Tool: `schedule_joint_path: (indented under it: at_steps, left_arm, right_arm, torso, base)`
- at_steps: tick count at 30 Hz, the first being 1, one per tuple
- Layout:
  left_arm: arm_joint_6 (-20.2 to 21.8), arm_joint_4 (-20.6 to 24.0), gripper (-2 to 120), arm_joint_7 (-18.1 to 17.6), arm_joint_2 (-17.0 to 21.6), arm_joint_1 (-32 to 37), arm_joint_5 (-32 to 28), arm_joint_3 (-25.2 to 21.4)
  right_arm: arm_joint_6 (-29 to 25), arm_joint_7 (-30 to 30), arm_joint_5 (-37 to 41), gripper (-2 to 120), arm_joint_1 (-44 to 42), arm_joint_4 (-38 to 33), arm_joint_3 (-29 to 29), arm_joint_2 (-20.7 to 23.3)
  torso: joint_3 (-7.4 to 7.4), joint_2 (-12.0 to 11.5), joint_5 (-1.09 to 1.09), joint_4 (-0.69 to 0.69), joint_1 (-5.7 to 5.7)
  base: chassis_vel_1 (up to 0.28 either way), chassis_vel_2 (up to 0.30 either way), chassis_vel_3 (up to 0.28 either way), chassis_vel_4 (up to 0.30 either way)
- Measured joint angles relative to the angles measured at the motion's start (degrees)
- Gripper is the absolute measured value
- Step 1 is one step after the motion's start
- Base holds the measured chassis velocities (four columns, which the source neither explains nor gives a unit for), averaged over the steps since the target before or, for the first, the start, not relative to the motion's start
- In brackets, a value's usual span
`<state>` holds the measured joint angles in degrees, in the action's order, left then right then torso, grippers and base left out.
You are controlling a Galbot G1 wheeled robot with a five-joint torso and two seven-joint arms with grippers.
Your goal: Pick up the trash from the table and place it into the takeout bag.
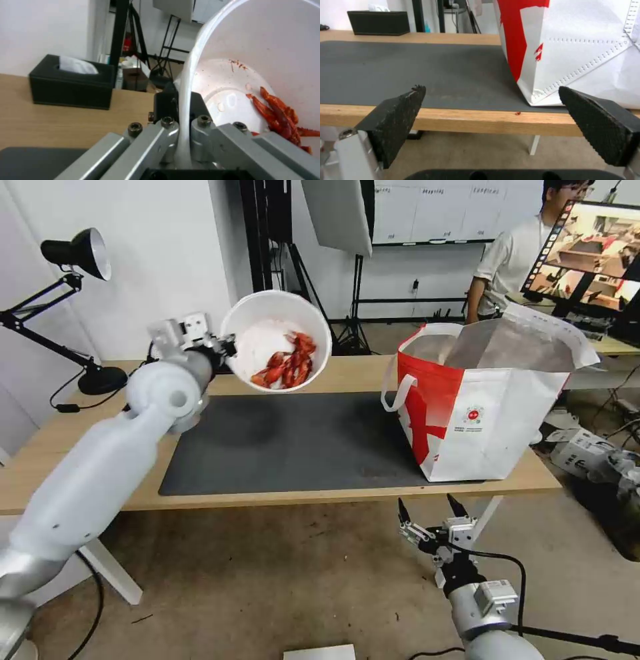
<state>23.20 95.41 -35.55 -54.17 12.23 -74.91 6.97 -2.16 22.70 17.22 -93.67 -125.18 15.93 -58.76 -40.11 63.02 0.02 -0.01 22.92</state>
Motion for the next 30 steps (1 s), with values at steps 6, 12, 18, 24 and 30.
schedule_joint_path:
  at_steps: [6,12,18,24,30]
  left_arm:
    - [-0.1,-3.2,0,-1.4,-4.2,-5.3,-0.4,4.0]
    - [-0.5,-7.1,0,-2.5,-9.6,-12.6,-1.2,9.2]
    - [-1.1,-10.3,0,-3.5,-13.6,-17.5,-2.0,11.5]
    - [-1.4,-15.4,0,-4.2,-20.3,-22.7,-2.3,13.4]
    - [-1.4,-21.2,0,-4.3,-28.4,-25.6,-0.5,15.5]
  right_arm:
    - [0.0,0.0,0.0,100,0.0,0.0,0.0,0.0]
    - [0.0,0.0,0.0,100,0.0,0.0,0.0,0.0]
    - [0.0,0.0,0.0,100,0.0,0.0,0.0,0.0]
    - [0.0,0.0,0.0,100,0.0,0.0,0.0,0.0]
    - [0.0,0.0,0.0,100,0.0,0.0,0.0,0.0]
  torso:
    - [0.00,0.0,-0.02,0.02,0.00]
    - [0.00,0.0,0.00,0.01,0.00]
    - [0.00,0.0,0.00,0.01,0.00]
    - [0.00,0.0,0.00,0.02,0.00]
    - [0.00,0.0,0.00,0.01,0.00]
  base:
    - [0.000,0.000,0.000,0.000]
    - [0.000,0.000,0.000,0.000]
    - [0.000,0.000,0.000,0.000]
    - [0.000,0.000,0.000,0.000]
    - [0.000,0.000,0.000,0.000]
